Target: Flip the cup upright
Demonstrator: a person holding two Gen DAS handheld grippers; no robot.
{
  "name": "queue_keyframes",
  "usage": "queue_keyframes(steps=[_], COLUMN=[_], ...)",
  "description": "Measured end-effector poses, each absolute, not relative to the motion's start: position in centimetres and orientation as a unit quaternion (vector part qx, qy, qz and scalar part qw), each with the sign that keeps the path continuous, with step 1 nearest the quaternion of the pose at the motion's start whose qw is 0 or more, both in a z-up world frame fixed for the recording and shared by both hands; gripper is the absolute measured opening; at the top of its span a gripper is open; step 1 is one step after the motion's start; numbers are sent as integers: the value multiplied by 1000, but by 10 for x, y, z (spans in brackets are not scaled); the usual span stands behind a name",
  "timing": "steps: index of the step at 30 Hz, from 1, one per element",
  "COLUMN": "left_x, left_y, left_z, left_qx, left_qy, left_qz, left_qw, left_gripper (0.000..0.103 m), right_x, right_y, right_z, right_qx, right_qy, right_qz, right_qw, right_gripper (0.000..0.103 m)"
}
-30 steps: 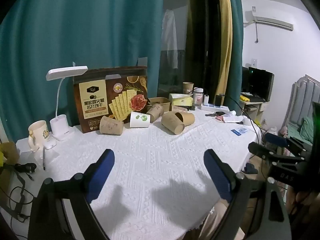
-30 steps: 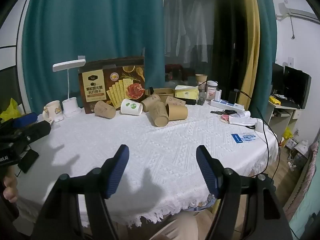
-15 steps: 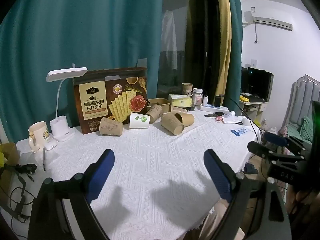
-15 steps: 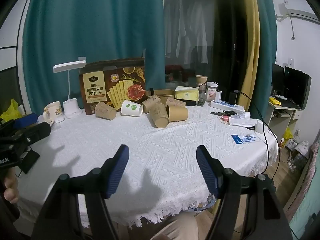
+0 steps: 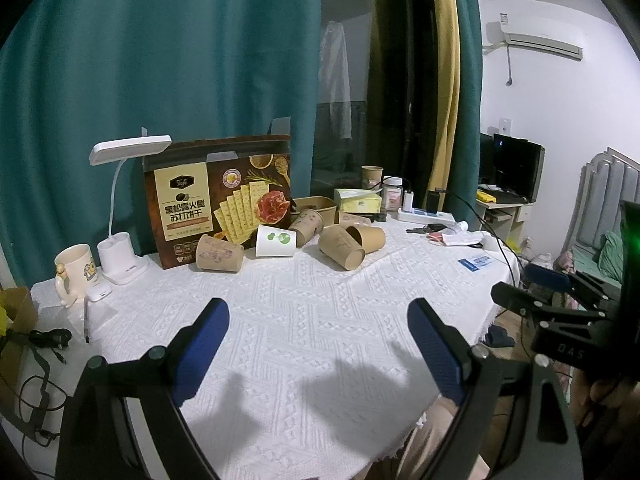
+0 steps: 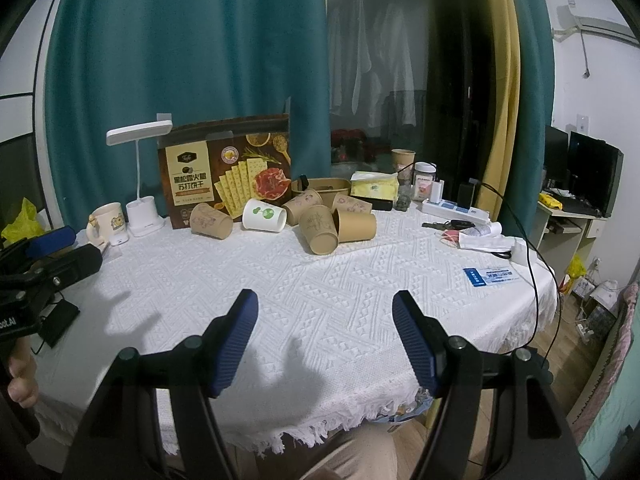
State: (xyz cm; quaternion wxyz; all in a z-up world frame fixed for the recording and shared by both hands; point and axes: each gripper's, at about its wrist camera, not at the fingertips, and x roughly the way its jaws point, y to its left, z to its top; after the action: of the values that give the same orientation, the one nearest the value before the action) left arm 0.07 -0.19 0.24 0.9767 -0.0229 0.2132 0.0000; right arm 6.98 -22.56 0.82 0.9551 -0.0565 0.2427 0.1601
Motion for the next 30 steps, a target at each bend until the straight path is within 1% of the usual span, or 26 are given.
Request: queue_keyframes(steps=[30], left_x=[-4], left_y=[-11], left_z=[9], left_qx=[-25], left_qy=[210], left_qz=[-1], left_qw=[977], left_gripper=[91], right_x=[67], right_y=[-228], right_z=[13], right_qx=[-57], right_qy=[240], right_qz=[159], right_qw=[956], right_gripper=[67])
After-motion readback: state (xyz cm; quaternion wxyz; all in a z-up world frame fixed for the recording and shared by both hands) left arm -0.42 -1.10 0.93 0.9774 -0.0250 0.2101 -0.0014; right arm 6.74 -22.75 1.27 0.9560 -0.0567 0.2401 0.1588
